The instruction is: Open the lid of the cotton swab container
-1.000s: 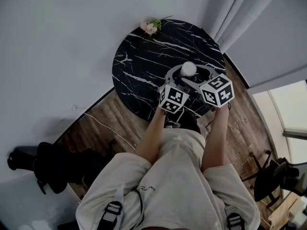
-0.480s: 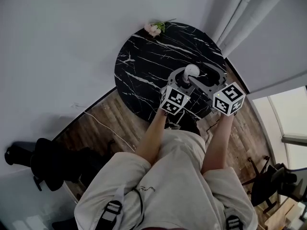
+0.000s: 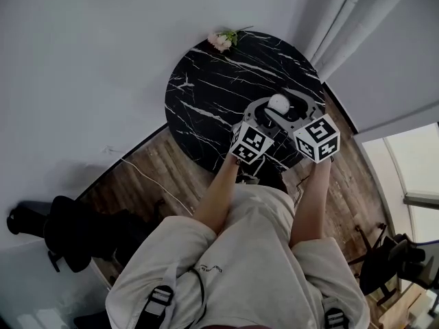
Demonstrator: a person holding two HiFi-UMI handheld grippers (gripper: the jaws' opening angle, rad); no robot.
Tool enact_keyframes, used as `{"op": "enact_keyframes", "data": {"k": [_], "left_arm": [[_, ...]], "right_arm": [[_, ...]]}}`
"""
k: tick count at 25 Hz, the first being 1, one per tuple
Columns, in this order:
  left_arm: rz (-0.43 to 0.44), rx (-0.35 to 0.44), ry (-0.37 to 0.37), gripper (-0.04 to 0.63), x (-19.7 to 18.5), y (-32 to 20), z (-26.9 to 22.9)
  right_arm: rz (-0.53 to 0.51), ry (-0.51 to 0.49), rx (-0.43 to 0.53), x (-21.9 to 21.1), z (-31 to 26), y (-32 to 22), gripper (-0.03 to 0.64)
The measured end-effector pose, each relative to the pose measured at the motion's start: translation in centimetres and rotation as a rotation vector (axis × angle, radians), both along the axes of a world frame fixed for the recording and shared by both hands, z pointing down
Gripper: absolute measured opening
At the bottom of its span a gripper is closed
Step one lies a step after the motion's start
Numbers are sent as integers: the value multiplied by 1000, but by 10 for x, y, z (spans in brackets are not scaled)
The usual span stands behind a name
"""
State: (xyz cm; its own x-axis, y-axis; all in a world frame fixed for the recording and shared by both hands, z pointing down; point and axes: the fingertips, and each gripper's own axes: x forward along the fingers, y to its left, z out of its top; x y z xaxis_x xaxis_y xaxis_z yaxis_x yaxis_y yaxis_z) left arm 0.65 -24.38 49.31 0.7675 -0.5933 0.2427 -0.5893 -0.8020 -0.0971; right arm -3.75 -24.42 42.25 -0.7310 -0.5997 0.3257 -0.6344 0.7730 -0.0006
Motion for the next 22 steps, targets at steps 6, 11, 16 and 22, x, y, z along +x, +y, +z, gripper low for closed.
{"op": "enact_keyframes", "data": {"k": [6,11,16,22], "left_arm": [[-5,2,12,270,0,-2,-3],[3,-7,3,270,0,-1,2],[19,-6,-21,270,1,2,8],[37,-13,-2,270,1,6,7]], "right_arm": [[8,-46,45,0,-5,0,291],[37,-36,34,0,0,0,291],[40,-58,-6,4,7,1,291],[42,-95,-42,6,6,2,291]]}}
